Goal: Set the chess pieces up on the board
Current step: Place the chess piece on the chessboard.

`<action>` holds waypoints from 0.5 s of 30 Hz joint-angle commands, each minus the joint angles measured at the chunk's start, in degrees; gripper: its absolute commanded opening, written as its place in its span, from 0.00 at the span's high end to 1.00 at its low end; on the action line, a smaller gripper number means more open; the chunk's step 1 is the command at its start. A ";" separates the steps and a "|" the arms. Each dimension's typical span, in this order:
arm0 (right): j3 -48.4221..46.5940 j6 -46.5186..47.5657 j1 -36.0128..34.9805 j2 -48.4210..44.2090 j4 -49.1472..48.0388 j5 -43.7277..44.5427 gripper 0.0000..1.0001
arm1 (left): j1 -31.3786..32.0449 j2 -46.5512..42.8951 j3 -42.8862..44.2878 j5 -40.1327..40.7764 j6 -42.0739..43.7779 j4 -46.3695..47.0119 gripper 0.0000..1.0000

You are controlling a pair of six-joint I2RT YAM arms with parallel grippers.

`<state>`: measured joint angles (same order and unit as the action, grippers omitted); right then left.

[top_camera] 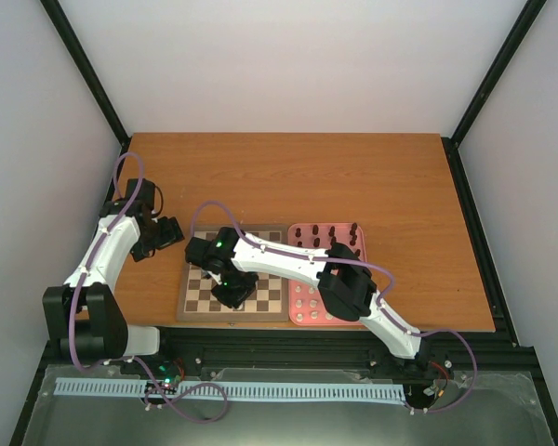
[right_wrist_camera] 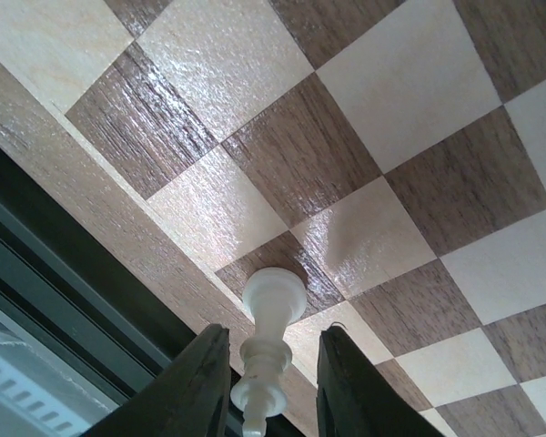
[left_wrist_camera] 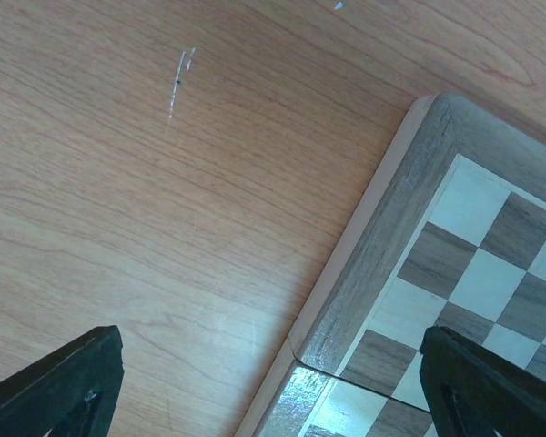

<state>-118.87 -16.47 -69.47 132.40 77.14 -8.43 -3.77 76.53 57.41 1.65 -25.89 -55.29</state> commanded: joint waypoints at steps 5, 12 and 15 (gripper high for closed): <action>0.71 1.01 -0.53 -1.23 -1.10 -0.45 0.61 | -0.27 -1.65 -0.17 -0.61 0.49 0.62 0.00; 1.35 1.06 -0.45 -4.59 -1.54 1.43 0.49 | -0.26 -1.65 -0.16 -0.57 0.56 0.59 0.00; 1.30 0.96 -0.40 -7.37 -1.31 2.53 0.39 | -0.26 -1.65 -0.28 -0.56 0.59 0.62 0.00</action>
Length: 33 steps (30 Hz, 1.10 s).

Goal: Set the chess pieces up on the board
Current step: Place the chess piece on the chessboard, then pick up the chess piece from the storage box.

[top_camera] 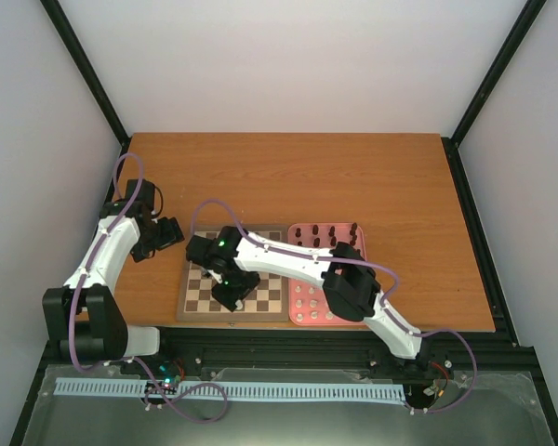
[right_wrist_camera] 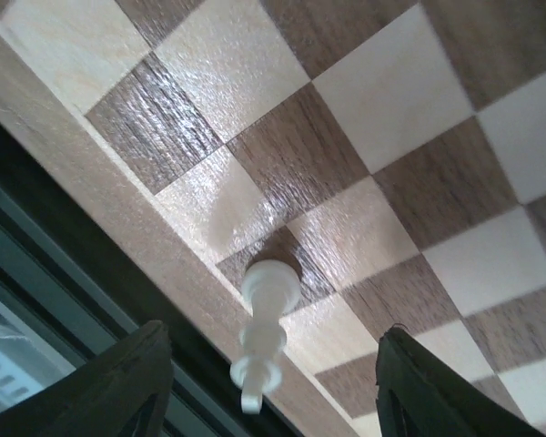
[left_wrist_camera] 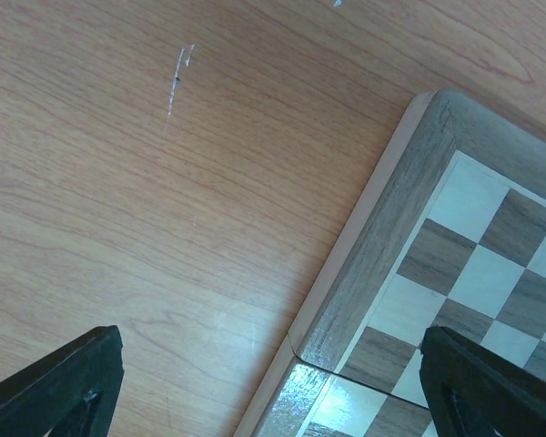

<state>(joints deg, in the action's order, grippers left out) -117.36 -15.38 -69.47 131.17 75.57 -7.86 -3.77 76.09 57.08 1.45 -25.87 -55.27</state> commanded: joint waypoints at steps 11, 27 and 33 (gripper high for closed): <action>12.34 -7.61 7.54 -24.49 0.70 7.45 0.40 | -0.23 -1.31 1.00 -0.89 1.03 -0.01 0.00; 58.54 -17.64 26.05 -51.26 -10.60 3.23 0.49 | -0.26 0.11 2.31 -2.86 1.61 -0.08 0.00; 60.45 -17.41 25.84 -52.92 -10.66 1.55 0.54 | -0.22 0.38 1.96 -2.70 1.70 0.17 0.00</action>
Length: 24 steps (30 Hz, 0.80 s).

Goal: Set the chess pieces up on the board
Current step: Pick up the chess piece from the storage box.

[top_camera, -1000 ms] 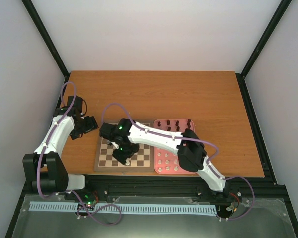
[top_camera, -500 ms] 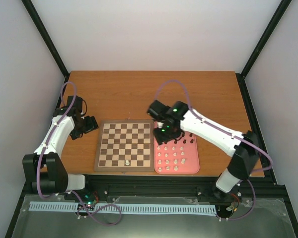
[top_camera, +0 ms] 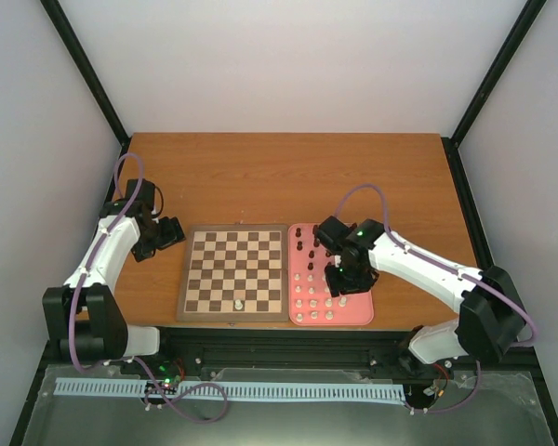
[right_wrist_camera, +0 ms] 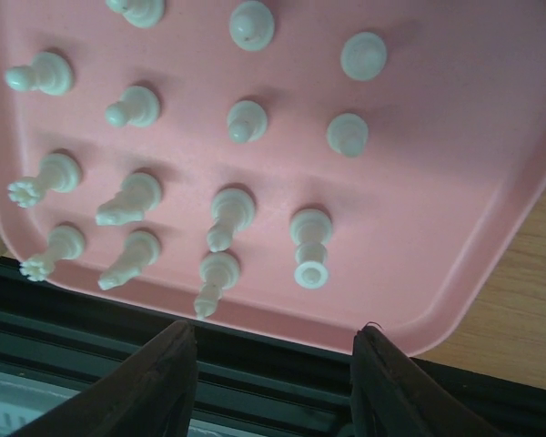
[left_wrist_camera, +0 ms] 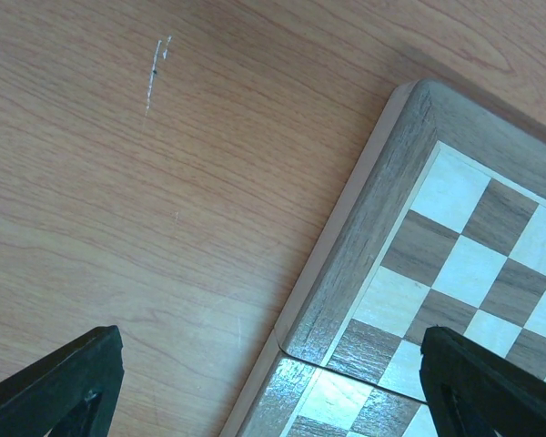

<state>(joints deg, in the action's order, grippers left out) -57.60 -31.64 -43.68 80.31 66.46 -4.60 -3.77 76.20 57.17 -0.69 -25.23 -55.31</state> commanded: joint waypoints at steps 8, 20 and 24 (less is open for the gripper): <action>-0.53 -5.00 -8.19 -1.65 -0.43 -1.84 0.57 | -0.27 0.50 0.93 -0.61 1.15 0.70 0.00; 4.97 -10.80 -12.48 1.97 -7.56 -2.49 0.62 | -0.24 1.05 1.51 -0.81 1.13 0.71 0.00; 5.65 -11.31 -12.35 3.11 -8.97 -1.85 0.62 | -0.25 0.94 1.54 -0.64 1.24 0.71 0.00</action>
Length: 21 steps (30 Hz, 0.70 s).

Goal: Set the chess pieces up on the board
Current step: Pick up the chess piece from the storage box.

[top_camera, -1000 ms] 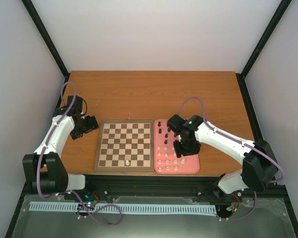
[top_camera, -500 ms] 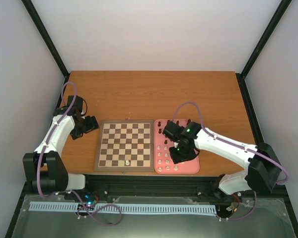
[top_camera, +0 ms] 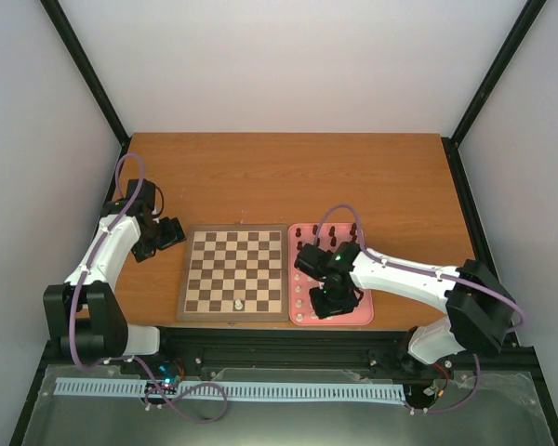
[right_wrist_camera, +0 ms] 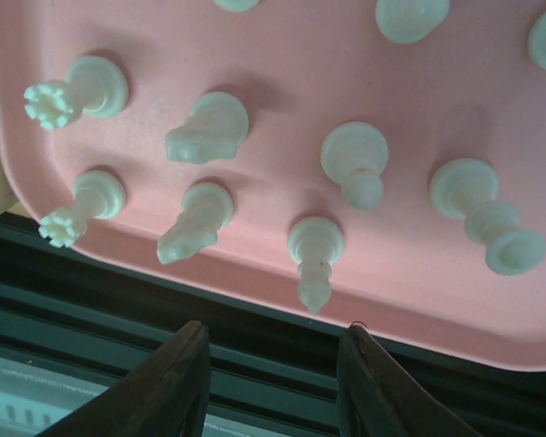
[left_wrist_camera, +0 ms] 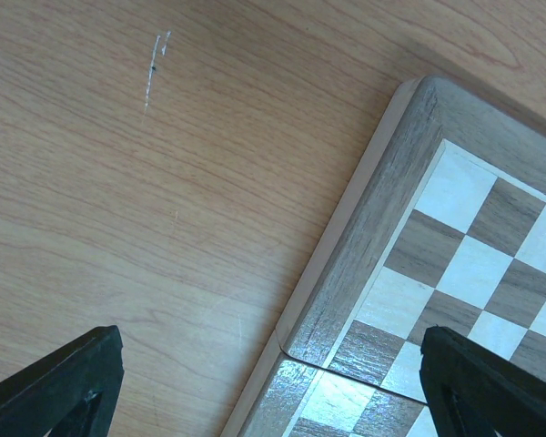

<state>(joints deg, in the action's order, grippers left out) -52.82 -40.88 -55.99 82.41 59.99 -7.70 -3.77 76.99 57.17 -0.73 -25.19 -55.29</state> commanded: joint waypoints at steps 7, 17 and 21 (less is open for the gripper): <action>2.48 -2.27 2.16 1.28 -3.34 2.54 0.64 | -0.18 0.25 1.50 -0.75 1.20 0.90 0.00; 1.84 0.57 3.78 3.02 -4.30 2.27 0.66 | -0.25 0.79 1.53 -0.64 1.31 1.06 0.00; 1.65 1.12 3.78 4.03 -4.59 1.78 0.69 | -0.23 1.07 1.85 -0.61 1.28 0.96 0.00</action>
<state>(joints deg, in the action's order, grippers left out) -50.35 -40.49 -52.36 85.47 56.23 -6.26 -3.77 77.54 57.17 -0.89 -25.08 -55.07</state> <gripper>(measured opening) 0.319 0.998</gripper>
